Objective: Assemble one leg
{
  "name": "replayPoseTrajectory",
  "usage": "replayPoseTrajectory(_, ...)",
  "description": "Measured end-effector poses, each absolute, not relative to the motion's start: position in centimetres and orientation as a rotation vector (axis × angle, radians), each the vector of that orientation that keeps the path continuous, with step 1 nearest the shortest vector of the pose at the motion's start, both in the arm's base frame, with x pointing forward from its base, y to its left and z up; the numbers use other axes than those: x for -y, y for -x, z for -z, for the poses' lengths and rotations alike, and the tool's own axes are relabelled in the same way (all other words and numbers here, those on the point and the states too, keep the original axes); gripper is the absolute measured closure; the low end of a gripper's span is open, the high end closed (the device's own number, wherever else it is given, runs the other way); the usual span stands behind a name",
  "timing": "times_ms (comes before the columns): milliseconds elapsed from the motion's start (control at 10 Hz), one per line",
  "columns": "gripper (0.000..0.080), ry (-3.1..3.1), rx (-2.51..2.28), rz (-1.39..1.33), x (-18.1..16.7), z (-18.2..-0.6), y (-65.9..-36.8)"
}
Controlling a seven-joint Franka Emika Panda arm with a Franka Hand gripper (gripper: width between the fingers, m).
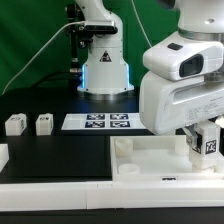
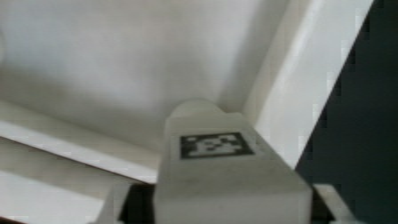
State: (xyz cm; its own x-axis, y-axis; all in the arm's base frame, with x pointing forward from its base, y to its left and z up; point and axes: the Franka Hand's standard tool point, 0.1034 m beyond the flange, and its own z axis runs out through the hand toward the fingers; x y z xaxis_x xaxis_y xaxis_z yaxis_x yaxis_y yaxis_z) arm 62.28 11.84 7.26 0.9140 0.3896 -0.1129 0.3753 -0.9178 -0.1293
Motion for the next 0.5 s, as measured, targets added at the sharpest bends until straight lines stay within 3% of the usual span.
replayPoseTrajectory(500,0.0506,2.985,0.526,-0.211,-11.84,-7.26,-62.28)
